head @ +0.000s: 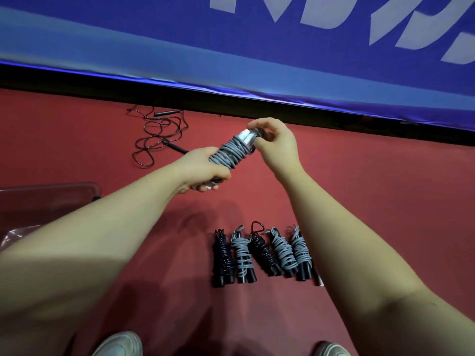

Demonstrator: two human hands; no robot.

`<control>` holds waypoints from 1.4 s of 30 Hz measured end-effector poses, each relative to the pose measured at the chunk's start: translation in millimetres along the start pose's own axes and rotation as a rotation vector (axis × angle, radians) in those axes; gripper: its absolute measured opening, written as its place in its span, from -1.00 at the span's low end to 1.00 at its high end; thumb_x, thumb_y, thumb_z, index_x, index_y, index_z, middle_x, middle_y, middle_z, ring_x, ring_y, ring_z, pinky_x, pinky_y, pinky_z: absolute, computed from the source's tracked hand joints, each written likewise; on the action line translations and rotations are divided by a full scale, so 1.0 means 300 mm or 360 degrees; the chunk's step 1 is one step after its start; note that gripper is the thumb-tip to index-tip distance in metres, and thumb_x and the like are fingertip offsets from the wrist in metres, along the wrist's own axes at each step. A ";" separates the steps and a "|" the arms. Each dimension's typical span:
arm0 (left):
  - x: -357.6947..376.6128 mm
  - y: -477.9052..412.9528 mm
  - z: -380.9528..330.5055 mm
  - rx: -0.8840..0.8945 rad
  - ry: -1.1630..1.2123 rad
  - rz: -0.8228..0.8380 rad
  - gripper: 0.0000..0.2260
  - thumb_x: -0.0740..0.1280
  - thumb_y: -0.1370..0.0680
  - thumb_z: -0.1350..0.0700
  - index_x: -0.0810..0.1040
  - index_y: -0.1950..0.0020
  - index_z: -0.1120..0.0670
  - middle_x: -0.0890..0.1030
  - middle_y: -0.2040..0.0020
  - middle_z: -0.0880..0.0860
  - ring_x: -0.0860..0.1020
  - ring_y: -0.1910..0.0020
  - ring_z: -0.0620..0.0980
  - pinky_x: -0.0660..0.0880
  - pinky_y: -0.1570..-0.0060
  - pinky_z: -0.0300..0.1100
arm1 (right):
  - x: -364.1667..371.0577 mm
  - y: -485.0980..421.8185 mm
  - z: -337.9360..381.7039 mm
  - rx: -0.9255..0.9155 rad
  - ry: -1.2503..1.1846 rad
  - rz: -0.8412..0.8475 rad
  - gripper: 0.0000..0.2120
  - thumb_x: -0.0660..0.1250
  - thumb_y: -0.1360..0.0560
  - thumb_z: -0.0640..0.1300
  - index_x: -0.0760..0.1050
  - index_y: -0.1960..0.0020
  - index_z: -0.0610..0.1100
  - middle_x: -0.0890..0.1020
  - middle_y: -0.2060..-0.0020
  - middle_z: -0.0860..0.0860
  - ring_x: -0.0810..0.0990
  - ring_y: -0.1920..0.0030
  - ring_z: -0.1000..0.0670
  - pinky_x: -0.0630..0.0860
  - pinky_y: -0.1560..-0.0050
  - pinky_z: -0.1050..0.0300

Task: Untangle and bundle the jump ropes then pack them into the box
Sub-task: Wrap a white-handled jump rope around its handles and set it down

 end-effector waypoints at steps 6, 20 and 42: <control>0.013 0.002 0.019 -0.0119 0.0075 0.0115 -0.84 0.35 -0.46 0.29 0.44 0.06 0.10 0.49 0.39 0.06 0.43 0.55 -0.08 0.22 0.64 -0.35 | 0.002 0.003 0.045 -0.0356 0.0715 0.0115 -0.72 0.28 -0.43 -0.34 0.63 -0.06 -0.11 0.62 0.00 0.02 0.53 -0.01 0.05 0.45 0.00 0.23; 0.072 0.034 -0.007 -0.0379 0.0331 0.0443 -0.88 0.31 -0.47 0.28 0.39 0.14 0.12 0.52 0.35 0.11 0.46 0.48 -0.02 0.22 0.68 -0.37 | -0.098 -0.005 0.053 -0.0199 0.0167 -0.0297 -0.86 0.25 -0.45 -0.11 0.48 0.17 0.13 0.56 0.29 0.19 0.57 0.21 0.08 0.55 0.08 -0.03; 0.079 0.024 0.040 -0.0284 0.0347 0.0286 -0.65 0.36 -0.51 0.31 0.33 -0.19 0.08 0.61 0.02 0.15 0.65 0.19 0.04 0.59 0.24 -0.14 | 0.052 0.018 -0.139 0.0561 -0.0425 0.0305 -0.59 0.25 -0.57 -0.25 0.28 -0.40 -0.20 0.49 -0.14 -0.18 0.57 0.05 -0.01 0.58 0.06 0.21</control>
Point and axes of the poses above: each hand's wrist, its own y-axis away from the middle knuckle, its own x-axis out of the palm, z = x × y, the point moved 8 cm from there along -y, towards the middle knuckle
